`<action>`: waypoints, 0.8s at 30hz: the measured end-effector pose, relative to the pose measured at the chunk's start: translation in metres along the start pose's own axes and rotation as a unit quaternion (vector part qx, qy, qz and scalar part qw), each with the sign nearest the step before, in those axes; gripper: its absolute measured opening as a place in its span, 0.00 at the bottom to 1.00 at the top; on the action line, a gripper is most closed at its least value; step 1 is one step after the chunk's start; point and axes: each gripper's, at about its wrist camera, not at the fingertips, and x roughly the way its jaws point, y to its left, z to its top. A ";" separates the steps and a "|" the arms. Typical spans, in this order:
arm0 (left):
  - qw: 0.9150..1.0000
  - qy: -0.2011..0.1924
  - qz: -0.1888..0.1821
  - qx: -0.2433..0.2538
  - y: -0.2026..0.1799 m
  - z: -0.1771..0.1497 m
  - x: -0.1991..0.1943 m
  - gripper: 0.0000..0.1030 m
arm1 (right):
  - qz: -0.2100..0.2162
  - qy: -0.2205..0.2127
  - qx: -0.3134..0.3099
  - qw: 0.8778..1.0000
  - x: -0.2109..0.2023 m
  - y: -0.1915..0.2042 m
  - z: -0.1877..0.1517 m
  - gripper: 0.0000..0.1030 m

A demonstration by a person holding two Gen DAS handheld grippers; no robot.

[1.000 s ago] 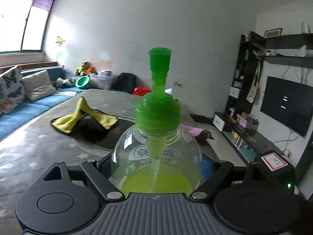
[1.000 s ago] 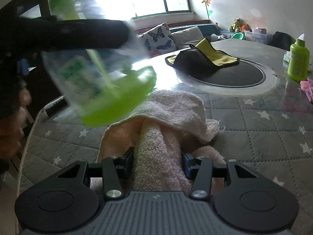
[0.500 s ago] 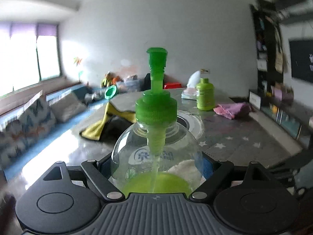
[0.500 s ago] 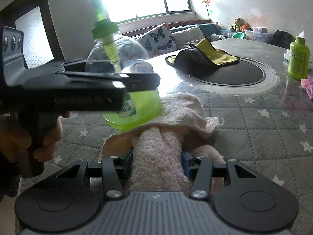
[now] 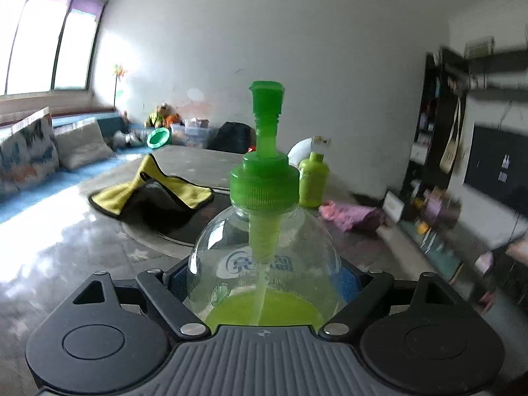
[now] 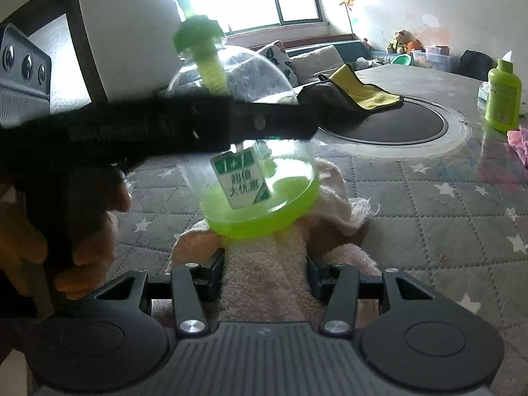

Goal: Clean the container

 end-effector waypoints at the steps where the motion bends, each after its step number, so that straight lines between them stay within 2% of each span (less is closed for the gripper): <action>1: 1.000 0.000 0.004 0.009 0.000 -0.001 0.000 0.85 | 0.000 0.000 -0.001 1.000 0.000 0.000 0.000 0.48; 9: 0.998 0.002 0.069 -0.007 0.030 0.001 -0.009 0.84 | -0.009 0.004 0.003 1.000 0.008 -0.005 0.007 0.43; 14: 0.994 0.022 0.105 -0.019 0.055 -0.001 -0.009 0.84 | -0.030 0.002 0.009 1.000 0.021 -0.013 0.021 0.43; 19: 0.991 0.039 0.116 -0.051 0.072 -0.004 0.005 0.84 | -0.045 -0.001 0.023 0.999 0.044 -0.025 0.041 0.43; 24: 0.990 0.036 0.122 -0.063 0.078 -0.005 0.016 0.84 | -0.056 -0.006 0.026 0.998 0.071 -0.035 0.062 0.44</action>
